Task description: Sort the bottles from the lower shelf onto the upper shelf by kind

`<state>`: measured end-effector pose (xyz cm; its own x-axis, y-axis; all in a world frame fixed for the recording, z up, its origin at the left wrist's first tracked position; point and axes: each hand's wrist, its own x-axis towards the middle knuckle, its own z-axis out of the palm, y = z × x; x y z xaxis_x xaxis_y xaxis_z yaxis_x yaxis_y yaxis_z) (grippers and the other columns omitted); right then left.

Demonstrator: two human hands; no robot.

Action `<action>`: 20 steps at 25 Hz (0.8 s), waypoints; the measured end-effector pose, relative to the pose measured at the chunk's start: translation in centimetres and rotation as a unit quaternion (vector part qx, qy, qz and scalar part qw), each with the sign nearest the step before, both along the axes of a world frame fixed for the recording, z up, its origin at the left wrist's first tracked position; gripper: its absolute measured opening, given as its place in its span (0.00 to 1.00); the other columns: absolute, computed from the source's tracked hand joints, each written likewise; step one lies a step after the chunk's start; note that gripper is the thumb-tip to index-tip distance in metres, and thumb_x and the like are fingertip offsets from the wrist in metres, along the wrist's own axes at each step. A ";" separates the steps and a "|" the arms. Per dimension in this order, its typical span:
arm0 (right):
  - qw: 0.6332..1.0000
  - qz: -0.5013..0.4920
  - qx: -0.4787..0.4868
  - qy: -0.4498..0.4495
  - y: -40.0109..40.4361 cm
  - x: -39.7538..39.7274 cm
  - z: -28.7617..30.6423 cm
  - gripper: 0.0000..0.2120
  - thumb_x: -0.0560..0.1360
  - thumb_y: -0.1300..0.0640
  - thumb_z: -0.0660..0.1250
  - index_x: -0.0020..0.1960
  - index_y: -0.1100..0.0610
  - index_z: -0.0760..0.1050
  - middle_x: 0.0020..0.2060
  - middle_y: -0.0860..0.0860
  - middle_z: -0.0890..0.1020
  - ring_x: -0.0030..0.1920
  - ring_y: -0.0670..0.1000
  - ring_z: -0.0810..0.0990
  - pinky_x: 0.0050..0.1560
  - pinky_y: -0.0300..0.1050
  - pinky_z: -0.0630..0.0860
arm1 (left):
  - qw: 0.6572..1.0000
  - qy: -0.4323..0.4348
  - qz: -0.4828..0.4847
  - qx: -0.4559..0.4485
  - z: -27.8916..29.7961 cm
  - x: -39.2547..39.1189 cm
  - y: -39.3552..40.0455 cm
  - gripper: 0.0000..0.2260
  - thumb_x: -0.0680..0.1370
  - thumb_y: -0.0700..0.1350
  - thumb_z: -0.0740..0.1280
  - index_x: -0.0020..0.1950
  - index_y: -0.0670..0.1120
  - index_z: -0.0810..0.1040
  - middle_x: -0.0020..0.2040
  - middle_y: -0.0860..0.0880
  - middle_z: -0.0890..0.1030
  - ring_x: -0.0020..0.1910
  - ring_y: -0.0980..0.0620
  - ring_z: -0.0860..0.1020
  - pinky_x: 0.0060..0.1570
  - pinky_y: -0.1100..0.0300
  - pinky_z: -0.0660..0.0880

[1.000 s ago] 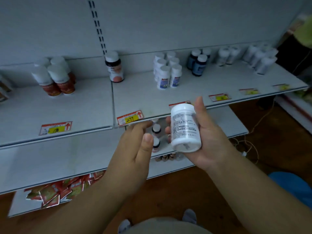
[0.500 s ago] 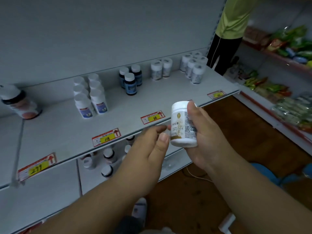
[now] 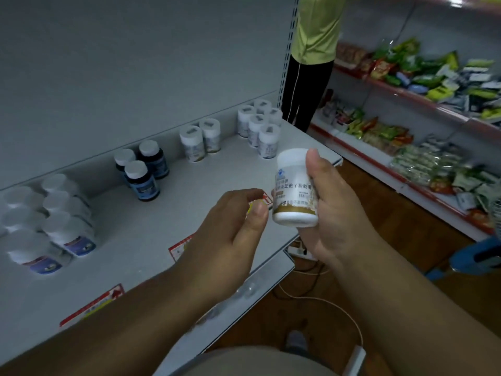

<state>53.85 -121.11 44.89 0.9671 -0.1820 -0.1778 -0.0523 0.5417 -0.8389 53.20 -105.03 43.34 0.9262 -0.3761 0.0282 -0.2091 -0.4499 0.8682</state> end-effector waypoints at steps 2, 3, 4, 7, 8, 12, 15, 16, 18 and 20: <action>1.000 0.015 0.004 -0.009 -1.7 2.0 0.1 0.31 0.67 0.45 0.70 0.65 0.60 0.70 0.47 0.59 0.80 0.40 0.56 0.83 0.35 0.51 0.80 | 1.000 -0.007 0.012 -0.010 0.0 1.2 -2.0 0.25 0.78 0.67 0.45 0.69 0.61 0.68 0.63 0.65 0.71 0.60 0.69 0.69 0.54 0.71 0.66; 1.000 0.023 0.009 -0.005 -2.7 3.1 0.1 0.31 0.66 0.45 0.70 0.64 0.60 0.71 0.48 0.60 0.80 0.40 0.57 0.83 0.36 0.52 0.80 | 1.000 -0.012 0.023 -0.018 -0.1 1.8 -3.2 0.24 0.78 0.66 0.46 0.68 0.61 0.69 0.62 0.65 0.72 0.60 0.69 0.69 0.55 0.73 0.65; 0.999 0.037 0.012 0.001 -3.9 4.2 0.1 0.30 0.67 0.46 0.70 0.64 0.60 0.71 0.51 0.61 0.80 0.42 0.59 0.83 0.38 0.54 0.81 | 0.999 -0.025 0.035 -0.023 0.0 2.4 -4.4 0.22 0.79 0.66 0.47 0.67 0.62 0.70 0.61 0.65 0.73 0.61 0.69 0.69 0.55 0.76 0.64; 0.995 0.098 0.004 0.021 -7.4 7.4 -0.4 0.31 0.73 0.45 0.72 0.68 0.61 0.70 0.59 0.66 0.79 0.49 0.63 0.83 0.47 0.58 0.80 | 0.992 -0.047 0.107 -0.048 -0.4 4.0 -8.1 0.18 0.79 0.65 0.48 0.63 0.64 0.70 0.60 0.66 0.73 0.61 0.72 0.68 0.53 0.82 0.60; 0.992 0.119 0.000 0.030 -8.5 8.3 -0.7 0.30 0.73 0.45 0.71 0.68 0.60 0.70 0.60 0.66 0.79 0.51 0.62 0.83 0.48 0.57 0.80 | 0.989 -0.048 0.128 -0.054 -0.7 4.3 -9.1 0.20 0.78 0.66 0.48 0.63 0.63 0.71 0.60 0.66 0.73 0.61 0.73 0.68 0.53 0.82 0.60; 0.978 0.192 -0.045 0.065 -11.2 11.9 -1.4 0.17 0.78 0.46 0.65 0.64 0.51 0.76 0.55 0.57 0.84 0.50 0.53 0.85 0.46 0.51 0.81 | 0.979 -0.017 0.204 -0.015 -2.1 5.4 -12.2 0.32 0.74 0.72 0.44 0.71 0.59 0.67 0.66 0.63 0.70 0.64 0.67 0.67 0.63 0.69 0.64; 0.960 0.262 -0.090 0.033 -9.9 14.2 -1.6 0.19 0.72 0.46 0.68 0.61 0.52 0.76 0.51 0.52 0.85 0.49 0.51 0.86 0.47 0.50 0.82 | 0.966 -0.006 0.252 0.047 -3.6 6.5 -11.8 0.35 0.74 0.73 0.41 0.73 0.56 0.66 0.70 0.58 0.69 0.67 0.59 0.68 0.67 0.57 0.66; 0.956 0.268 -0.122 0.021 -9.3 15.3 -2.2 0.18 0.71 0.49 0.70 0.59 0.53 0.76 0.49 0.51 0.86 0.50 0.51 0.86 0.49 0.51 0.83 | 0.962 -0.002 0.262 0.076 -4.2 7.0 -11.3 0.36 0.75 0.72 0.41 0.74 0.55 0.65 0.70 0.56 0.69 0.67 0.58 0.68 0.67 0.56 0.66; 0.940 0.284 -0.190 0.008 -7.8 18.0 -3.8 0.16 0.73 0.56 0.73 0.60 0.56 0.75 0.51 0.52 0.84 0.53 0.52 0.84 0.55 0.54 0.81 | 0.949 0.003 0.275 0.155 -5.7 8.5 -9.2 0.36 0.74 0.70 0.41 0.75 0.52 0.64 0.72 0.52 0.69 0.68 0.54 0.67 0.68 0.55 0.64; 0.912 0.308 -0.270 -0.006 -6.0 20.6 -5.6 0.19 0.72 0.58 0.75 0.61 0.55 0.74 0.55 0.52 0.82 0.56 0.52 0.82 0.60 0.56 0.79 | 0.930 0.017 0.261 0.257 -7.2 10.6 -6.7 0.38 0.73 0.70 0.40 0.76 0.51 0.61 0.74 0.50 0.66 0.71 0.50 0.65 0.70 0.52 0.62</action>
<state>74.49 -127.11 39.29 0.9165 0.3388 -0.2125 -0.1971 -0.0799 -0.9771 63.82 -111.74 36.11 0.9834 0.1701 -0.0633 0.1782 -0.8395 0.5133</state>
